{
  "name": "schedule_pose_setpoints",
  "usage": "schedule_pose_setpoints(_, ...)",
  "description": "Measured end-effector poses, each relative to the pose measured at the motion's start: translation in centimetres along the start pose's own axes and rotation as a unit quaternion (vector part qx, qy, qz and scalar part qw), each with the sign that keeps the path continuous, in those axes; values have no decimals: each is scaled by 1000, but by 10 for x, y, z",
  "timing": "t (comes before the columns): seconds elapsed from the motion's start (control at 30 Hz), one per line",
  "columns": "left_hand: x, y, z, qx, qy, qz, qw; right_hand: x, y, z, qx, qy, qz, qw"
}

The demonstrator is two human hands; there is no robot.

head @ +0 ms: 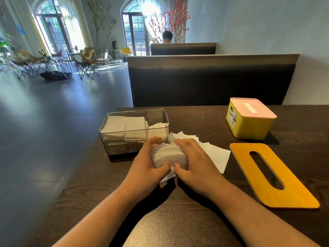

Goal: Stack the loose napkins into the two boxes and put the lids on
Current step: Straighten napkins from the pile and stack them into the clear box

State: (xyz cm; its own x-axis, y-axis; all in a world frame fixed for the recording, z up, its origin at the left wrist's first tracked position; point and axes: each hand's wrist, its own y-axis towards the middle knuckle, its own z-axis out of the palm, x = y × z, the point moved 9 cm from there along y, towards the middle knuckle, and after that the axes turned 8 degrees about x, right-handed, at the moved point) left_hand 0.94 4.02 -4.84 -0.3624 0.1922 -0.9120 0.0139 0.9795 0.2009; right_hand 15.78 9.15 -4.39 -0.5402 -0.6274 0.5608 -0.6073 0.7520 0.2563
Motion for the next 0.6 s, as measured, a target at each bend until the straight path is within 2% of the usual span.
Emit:
schedule_pose_setpoints(0.2,4,4,0,8,77,-1,997,-5,-1,-3,-17,42,8,999)
schedule_pose_setpoints(0.37,2,2,-8,-20,77,17,997,4,-5,-10,-45,91,-22,995)
schedule_pose_setpoints(0.43,5,2,-3,5,84,10,996,6,-4,-5,-17,32,-5,999)
schedule_pose_setpoints(0.53,5,4,1,20,97,5,995,4,-2,3,25,-137,41,989)
schedule_pose_setpoints(0.6,6,6,-2,4,97,2,995,5,-1,1,8,-189,57,980)
